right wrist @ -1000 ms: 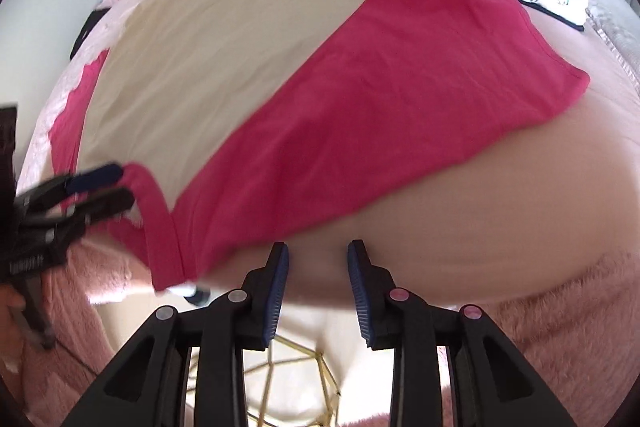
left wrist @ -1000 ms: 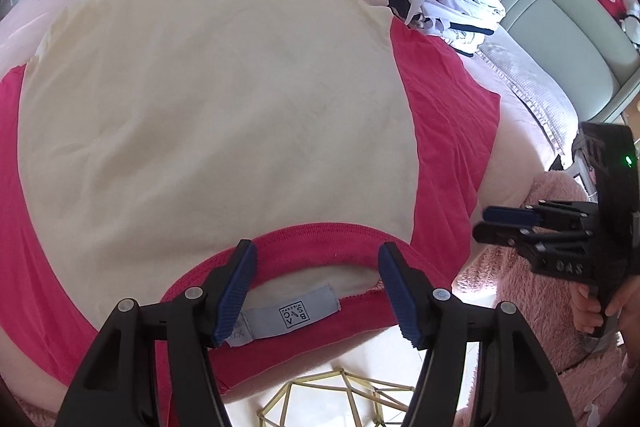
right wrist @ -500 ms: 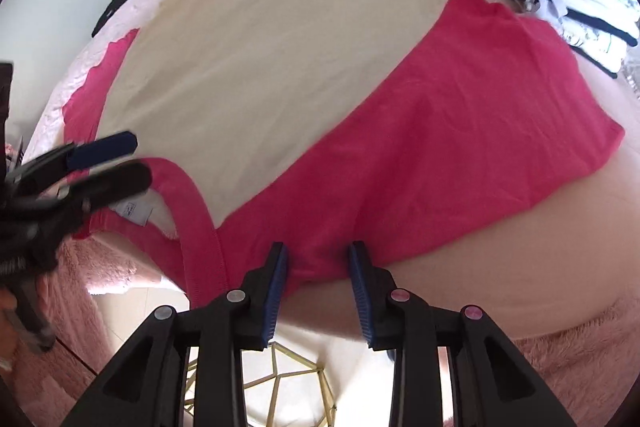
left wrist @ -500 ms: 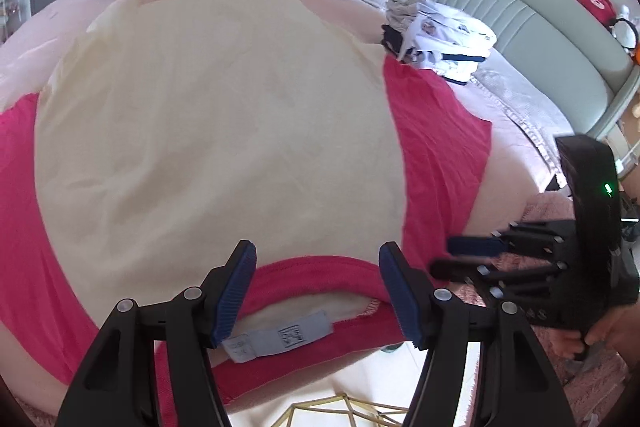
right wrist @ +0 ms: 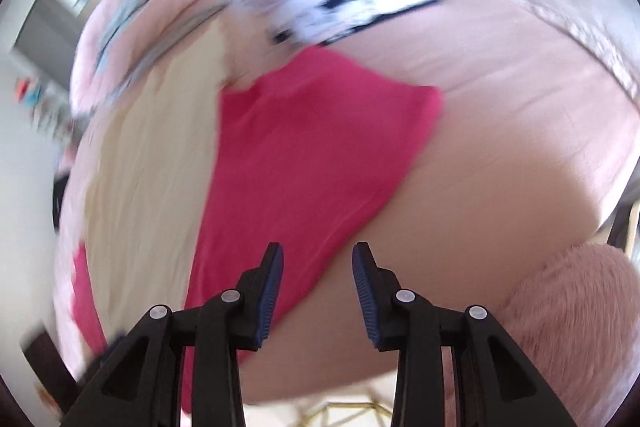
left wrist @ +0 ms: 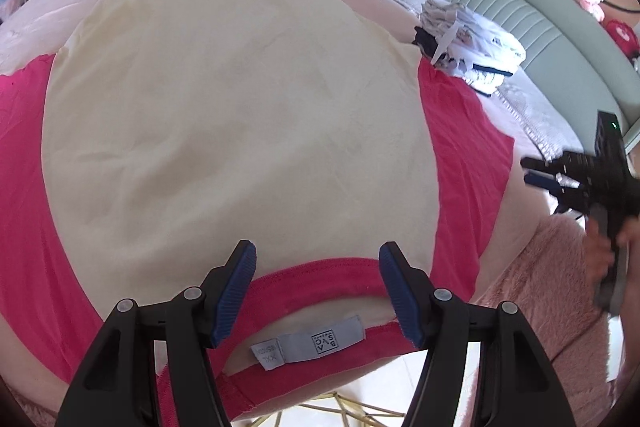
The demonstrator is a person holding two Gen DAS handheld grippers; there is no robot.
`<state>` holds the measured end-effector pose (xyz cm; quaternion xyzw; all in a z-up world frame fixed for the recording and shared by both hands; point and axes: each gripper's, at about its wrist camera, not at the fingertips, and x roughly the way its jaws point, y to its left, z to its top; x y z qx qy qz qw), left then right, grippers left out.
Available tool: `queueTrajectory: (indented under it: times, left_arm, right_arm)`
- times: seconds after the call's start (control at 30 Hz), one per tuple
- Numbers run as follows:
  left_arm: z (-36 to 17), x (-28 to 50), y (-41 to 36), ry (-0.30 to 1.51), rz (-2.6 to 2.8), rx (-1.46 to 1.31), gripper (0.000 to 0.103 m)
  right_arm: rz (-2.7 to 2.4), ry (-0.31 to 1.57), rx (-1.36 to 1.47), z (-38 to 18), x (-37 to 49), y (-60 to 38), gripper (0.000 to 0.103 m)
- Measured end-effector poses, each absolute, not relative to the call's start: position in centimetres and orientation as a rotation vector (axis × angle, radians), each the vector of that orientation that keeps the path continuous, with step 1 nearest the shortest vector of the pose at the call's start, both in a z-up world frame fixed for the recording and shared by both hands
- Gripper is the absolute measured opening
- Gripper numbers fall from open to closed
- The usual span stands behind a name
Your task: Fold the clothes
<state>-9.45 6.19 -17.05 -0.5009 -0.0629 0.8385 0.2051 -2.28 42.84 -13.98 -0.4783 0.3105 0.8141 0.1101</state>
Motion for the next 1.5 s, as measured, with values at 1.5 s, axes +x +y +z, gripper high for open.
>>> queueTrajectory:
  times: [1.5]
  left_arm:
    - [-17.9, -20.3, 13.1, -0.460, 2.166, -1.452, 0.059]
  right_arm:
    - [2.804, 0.573, -1.622, -11.4, -9.5, 32.2, 0.030]
